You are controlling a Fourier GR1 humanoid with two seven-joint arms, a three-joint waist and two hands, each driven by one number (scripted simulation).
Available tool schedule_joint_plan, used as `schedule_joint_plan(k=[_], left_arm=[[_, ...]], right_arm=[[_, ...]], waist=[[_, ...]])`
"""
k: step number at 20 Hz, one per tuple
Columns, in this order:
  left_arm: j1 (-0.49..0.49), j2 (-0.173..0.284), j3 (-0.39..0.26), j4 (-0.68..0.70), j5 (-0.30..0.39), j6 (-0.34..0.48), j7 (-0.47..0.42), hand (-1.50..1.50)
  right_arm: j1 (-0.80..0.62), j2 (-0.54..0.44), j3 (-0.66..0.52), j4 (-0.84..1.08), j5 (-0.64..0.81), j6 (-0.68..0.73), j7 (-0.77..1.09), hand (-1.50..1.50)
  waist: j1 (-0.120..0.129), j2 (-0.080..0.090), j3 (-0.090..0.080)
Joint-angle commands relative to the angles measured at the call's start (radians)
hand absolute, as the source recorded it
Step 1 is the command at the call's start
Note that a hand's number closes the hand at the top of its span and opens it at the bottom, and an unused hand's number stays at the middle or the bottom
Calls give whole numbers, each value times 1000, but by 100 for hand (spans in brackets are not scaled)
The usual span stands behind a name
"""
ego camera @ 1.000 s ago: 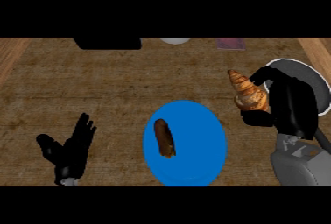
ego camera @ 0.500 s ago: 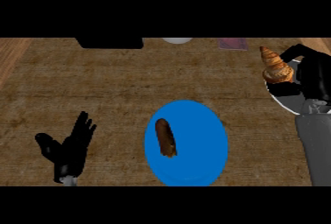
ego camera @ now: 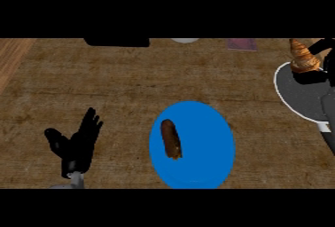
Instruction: Pick the croissant from the plate and place it in the pan
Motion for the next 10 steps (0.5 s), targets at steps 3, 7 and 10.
schedule_joint_plan(k=[3,7,10], left_arm=[[-20,-15,-25,-10,-24,21,23,0],[-7,-20,-42,-14,-22,3,19,0],[-19,13,-11,5,0,-32,12,0]], right_arm=[[-50,-74,-100,281,-63,-100,-206,150],[-99,-156,-44,411,52,-8,-59,-150],[-92,-133,-64,463,21,-3,-137,-150]], waist=[[29,15,3],[48,19,2],[57,27,4]])
